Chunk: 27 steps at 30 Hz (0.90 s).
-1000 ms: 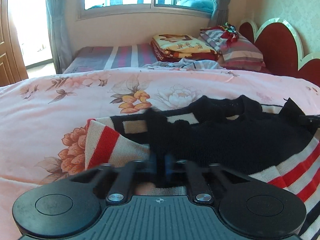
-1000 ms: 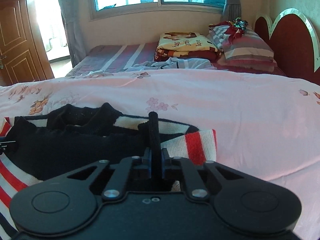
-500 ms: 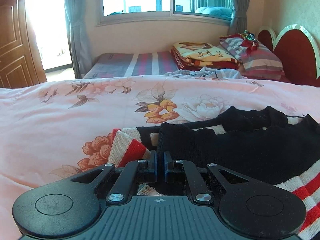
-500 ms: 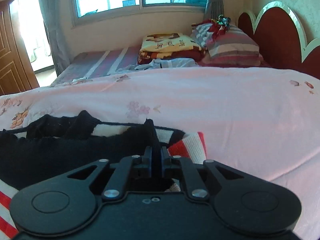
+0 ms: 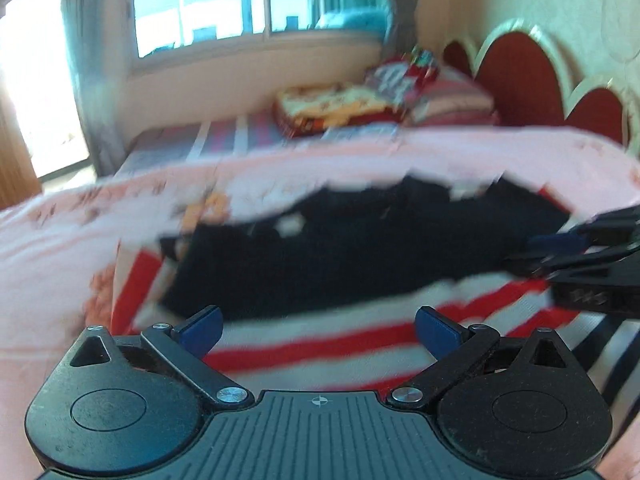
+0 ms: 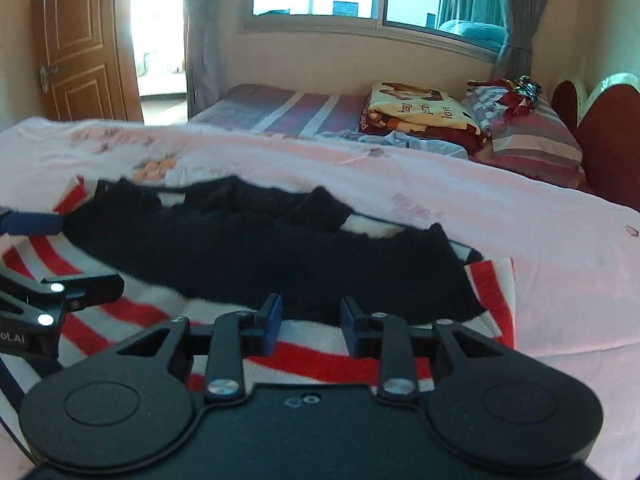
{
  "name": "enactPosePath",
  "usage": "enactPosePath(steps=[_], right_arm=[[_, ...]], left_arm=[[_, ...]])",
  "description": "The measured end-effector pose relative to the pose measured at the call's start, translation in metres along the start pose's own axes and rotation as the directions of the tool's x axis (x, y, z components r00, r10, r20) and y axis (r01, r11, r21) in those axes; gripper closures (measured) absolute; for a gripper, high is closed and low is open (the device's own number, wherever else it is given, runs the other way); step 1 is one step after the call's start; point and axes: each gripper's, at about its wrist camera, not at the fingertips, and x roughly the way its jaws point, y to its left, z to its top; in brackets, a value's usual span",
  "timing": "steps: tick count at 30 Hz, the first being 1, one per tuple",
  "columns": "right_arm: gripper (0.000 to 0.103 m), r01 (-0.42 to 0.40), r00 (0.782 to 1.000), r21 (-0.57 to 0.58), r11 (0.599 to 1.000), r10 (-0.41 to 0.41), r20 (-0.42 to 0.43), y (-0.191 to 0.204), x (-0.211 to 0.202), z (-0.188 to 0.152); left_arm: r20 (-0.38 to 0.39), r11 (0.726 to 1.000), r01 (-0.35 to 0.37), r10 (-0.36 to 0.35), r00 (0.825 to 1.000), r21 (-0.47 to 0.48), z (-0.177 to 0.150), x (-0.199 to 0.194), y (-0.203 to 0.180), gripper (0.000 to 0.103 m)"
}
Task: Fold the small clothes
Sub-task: 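Lay the hem band down past the collar and open both tools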
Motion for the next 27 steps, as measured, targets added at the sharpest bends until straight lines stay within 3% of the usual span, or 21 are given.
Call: enactPosePath(steps=[2,5,8,9,11,13,14,16,18,20,23,25,27], right_arm=[[0.068,0.021,0.999,0.005,1.0,-0.021,0.024,-0.005,-0.001,-0.006],[0.071,0.078,0.997,0.057,0.995,-0.078,0.013,-0.014,-0.016,-0.004],[0.07,0.057,0.998,0.077,0.995,-0.06,0.029,-0.013,-0.035,-0.017],[0.07,0.07,0.998,0.038,0.997,-0.07,-0.006,-0.008,-0.03,-0.026],[0.07,0.102,0.994,-0.008,0.995,-0.101,0.027,-0.003,-0.031,-0.038],[0.07,0.11,0.994,0.032,0.993,-0.111,0.006,-0.001,-0.041,-0.031],[0.069,0.087,0.996,0.053,0.995,-0.088,0.026,0.0,-0.05,-0.029],[0.067,0.075,0.996,0.033,0.997,-0.077,0.051,0.013,-0.063,-0.032],[0.067,0.095,0.995,-0.023,0.995,-0.095,-0.015,0.024,-0.054,-0.042],[0.063,0.11,0.994,-0.004,0.994,-0.11,0.015,0.023,-0.052,-0.053],[0.063,0.126,0.992,0.068,0.99,-0.125,-0.022,0.016,-0.062,-0.046],[0.062,0.18,0.983,0.093,0.979,-0.181,0.007,0.012,-0.078,-0.048],[0.062,0.244,0.969,0.078,0.967,-0.24,-0.057,0.003,-0.077,-0.061]], left_arm=[[0.018,0.997,0.026,-0.024,1.0,-0.071,-0.013,0.0,0.019,0.0],[0.001,0.997,-0.016,0.016,1.0,-0.08,-0.015,-0.011,0.026,0.0],[0.002,0.991,-0.032,0.033,0.999,-0.127,-0.025,-0.027,0.033,0.0],[0.006,0.992,-0.036,0.037,0.999,-0.117,-0.031,-0.03,0.033,0.0],[0.01,0.993,-0.041,0.042,0.999,-0.108,-0.036,-0.033,0.033,0.0],[-0.016,0.988,-0.052,0.05,0.999,-0.146,-0.03,-0.043,0.035,0.0],[0.006,0.988,-0.032,0.033,0.999,-0.154,-0.03,-0.053,0.034,0.0],[0.03,0.993,-0.032,0.036,0.999,-0.11,-0.037,-0.064,0.027,0.0],[-0.026,0.995,-0.034,0.032,0.999,-0.089,-0.05,-0.057,0.027,0.0],[-0.016,0.998,-0.035,0.034,0.999,-0.059,-0.058,-0.055,0.027,0.0],[-0.043,0.997,-0.053,0.051,0.998,-0.058,-0.053,-0.054,0.023,0.0],[-0.054,0.997,-0.046,0.043,0.998,-0.057,-0.051,-0.052,0.024,0.0],[-0.054,0.998,-0.034,0.031,0.998,-0.051,-0.052,-0.051,0.026,0.0]])
